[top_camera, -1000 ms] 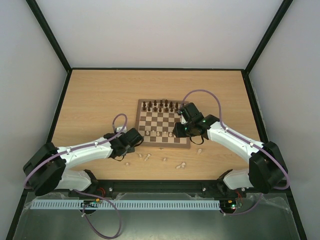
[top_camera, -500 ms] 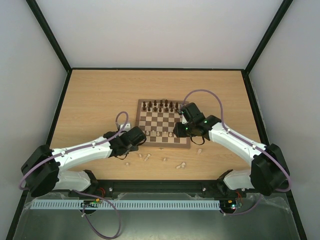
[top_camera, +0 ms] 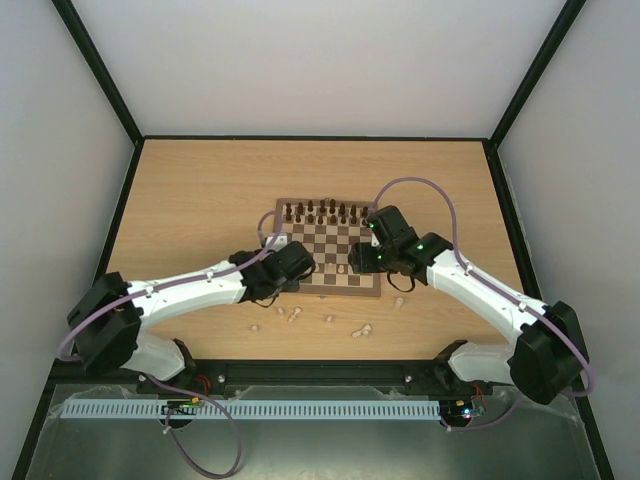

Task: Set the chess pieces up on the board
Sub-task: Place the chess piece on the chessboard.

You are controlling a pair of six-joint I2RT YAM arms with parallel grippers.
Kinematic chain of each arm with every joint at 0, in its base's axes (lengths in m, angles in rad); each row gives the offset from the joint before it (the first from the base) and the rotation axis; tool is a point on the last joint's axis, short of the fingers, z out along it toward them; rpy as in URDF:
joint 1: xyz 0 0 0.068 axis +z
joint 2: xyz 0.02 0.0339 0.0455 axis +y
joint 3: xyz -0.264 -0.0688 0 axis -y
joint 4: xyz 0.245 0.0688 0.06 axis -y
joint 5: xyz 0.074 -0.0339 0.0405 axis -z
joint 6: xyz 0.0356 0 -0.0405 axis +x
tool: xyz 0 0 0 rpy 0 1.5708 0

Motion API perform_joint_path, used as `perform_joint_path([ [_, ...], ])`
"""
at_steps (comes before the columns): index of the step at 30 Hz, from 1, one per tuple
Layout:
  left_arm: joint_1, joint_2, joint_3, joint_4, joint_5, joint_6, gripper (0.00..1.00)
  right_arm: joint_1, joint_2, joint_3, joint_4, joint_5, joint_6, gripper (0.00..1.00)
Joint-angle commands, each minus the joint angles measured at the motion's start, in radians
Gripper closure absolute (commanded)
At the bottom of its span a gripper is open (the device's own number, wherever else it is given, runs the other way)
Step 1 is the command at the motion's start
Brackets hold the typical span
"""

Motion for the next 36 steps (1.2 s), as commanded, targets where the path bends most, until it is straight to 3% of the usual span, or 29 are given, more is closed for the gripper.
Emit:
perform_joint_path([
  [1, -0.022, 0.076, 0.073, 0.028, 0.016, 0.057, 0.96, 0.006, -0.05, 0.012, -0.082, 0.076, 0.015, 0.31],
  [7, -0.047, 0.173, 0.167, 0.044, 0.034, 0.099, 0.96, 0.003, -0.096, 0.019, -0.11, 0.138, 0.035, 0.18],
  [17, -0.078, 0.294, 0.276, 0.046, 0.064, 0.14, 0.96, -0.005, -0.15, 0.031, -0.141, 0.175, 0.043, 0.15],
  [36, -0.088, 0.383, 0.311, 0.044, 0.06, 0.146, 0.93, -0.01, -0.161, 0.009, -0.139, 0.167, 0.035, 0.14],
])
